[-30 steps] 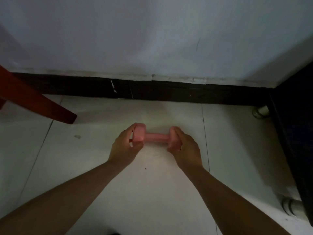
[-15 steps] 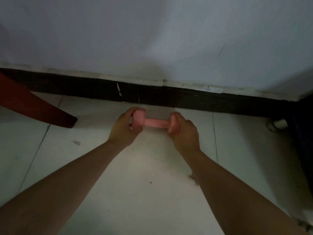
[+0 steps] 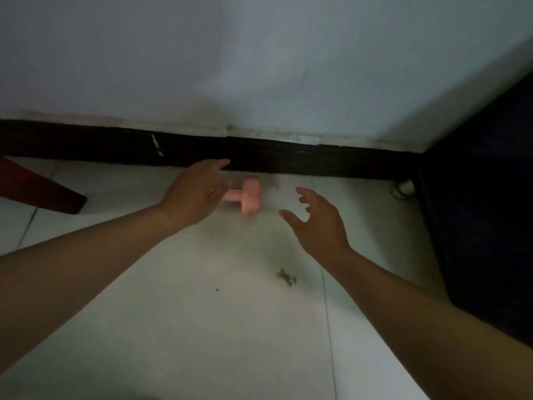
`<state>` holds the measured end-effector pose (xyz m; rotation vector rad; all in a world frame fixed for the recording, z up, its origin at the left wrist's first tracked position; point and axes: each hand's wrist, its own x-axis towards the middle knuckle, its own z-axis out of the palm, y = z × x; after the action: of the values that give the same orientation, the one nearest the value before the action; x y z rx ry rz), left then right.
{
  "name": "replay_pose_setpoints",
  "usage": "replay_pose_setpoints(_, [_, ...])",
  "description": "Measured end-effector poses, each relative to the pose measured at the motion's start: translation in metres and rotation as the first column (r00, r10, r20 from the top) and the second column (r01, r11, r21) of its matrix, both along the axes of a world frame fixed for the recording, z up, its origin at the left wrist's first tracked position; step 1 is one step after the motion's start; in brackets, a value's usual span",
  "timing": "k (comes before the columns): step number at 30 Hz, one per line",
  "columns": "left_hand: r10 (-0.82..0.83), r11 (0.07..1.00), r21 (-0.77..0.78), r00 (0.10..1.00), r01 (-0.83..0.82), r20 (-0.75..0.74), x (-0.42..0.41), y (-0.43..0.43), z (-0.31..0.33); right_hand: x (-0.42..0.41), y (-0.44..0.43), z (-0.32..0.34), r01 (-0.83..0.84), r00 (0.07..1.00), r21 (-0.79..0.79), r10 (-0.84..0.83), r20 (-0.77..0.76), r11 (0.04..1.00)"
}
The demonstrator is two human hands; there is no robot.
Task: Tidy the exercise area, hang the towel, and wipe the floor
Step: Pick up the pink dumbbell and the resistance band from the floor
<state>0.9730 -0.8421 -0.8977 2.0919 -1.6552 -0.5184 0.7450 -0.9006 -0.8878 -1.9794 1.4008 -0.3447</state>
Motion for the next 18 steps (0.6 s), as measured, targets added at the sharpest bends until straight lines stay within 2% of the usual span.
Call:
replay_pose_setpoints(3, [-0.154, 0.987, 0.043, 0.987, 0.152, 0.05, -0.046, -0.001, 0.02, -0.039, 0.016, 0.026, 0.013, 1.0, 0.002, -0.013, -0.003, 1.0])
replay_pose_setpoints(8, [-0.404, 0.911, 0.127, 0.912, 0.393, 0.075, -0.126, -0.006, 0.042, -0.13, 0.052, 0.064, 0.006, 0.992, 0.078, 0.004, -0.123, 0.997])
replay_pose_setpoints(11, [-0.568, 0.808, 0.211, 0.823, 0.549, 0.033, -0.176, -0.01, 0.054, -0.187, 0.08, 0.08, 0.068, 0.984, 0.1, -0.05, -0.173, 0.993])
replay_pose_setpoints(18, [-0.846, 0.513, 0.271, 0.533, 0.815, -0.001, -0.275, -0.004, 0.072, -0.285, 0.133, 0.089, 0.204, 0.96, 0.145, -0.169, -0.222, 0.968])
